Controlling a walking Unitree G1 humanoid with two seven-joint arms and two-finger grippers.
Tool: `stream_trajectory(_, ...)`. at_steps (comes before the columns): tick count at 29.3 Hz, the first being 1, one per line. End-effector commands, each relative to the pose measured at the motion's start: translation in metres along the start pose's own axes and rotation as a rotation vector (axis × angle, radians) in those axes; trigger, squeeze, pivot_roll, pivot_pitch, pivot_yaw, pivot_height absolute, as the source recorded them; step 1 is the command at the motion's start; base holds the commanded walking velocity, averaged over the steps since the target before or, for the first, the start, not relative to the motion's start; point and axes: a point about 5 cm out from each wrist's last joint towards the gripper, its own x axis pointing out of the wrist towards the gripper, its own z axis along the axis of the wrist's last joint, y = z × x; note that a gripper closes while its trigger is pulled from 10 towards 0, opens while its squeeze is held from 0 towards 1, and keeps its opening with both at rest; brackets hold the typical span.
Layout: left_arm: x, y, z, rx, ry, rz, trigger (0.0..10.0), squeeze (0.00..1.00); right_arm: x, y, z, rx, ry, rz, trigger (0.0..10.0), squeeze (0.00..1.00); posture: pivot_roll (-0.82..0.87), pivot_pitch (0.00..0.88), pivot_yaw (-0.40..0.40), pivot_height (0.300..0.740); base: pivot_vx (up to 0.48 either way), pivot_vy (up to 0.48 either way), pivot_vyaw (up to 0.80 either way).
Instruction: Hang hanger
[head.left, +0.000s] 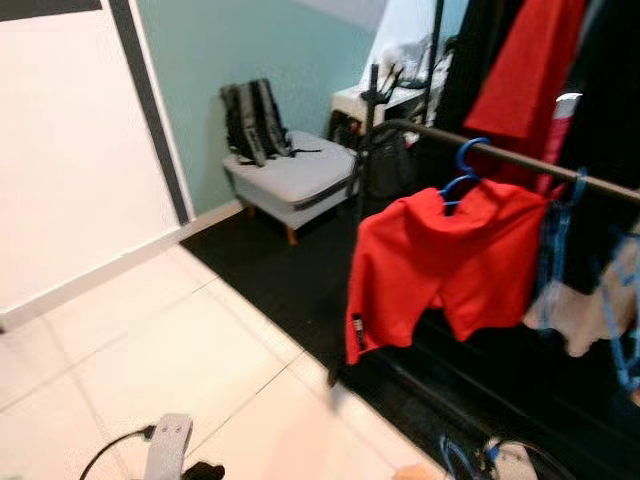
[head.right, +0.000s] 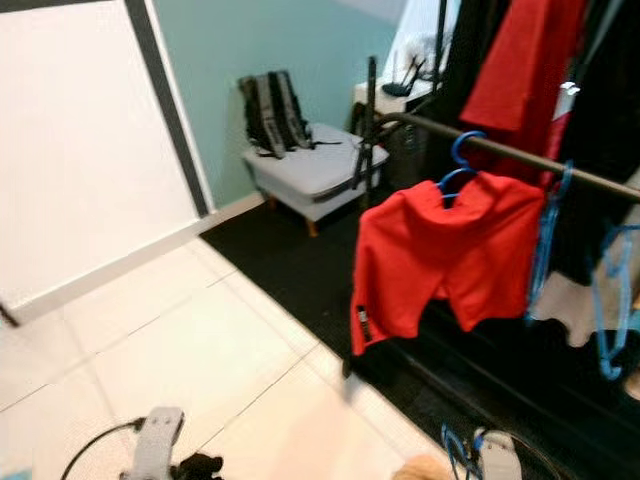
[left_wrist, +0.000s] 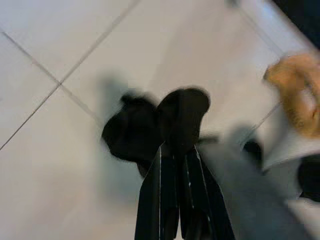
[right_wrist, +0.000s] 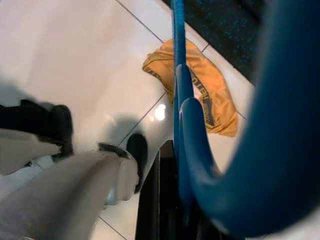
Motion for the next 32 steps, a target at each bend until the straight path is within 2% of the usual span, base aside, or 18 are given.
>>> stream_trajectory(1,-0.0028,0.0075,-0.0065,0.008,0.021,0.013,10.0,0.00,0.0027,0.0081,0.0073,-0.011,-0.021,0.023,10.0,0.00,0.03,0.000,-0.006,0.740,0.000,0.000,0.77)
stream_trajectory(32,-0.0032,0.0057,-0.0040,0.104,0.027,-0.078,10.0,0.00,0.0044,0.0177,0.0037,0.002,-0.024,0.046,10.0,0.00,0.03,0.000,0.009,0.740,0.000,0.000,0.77)
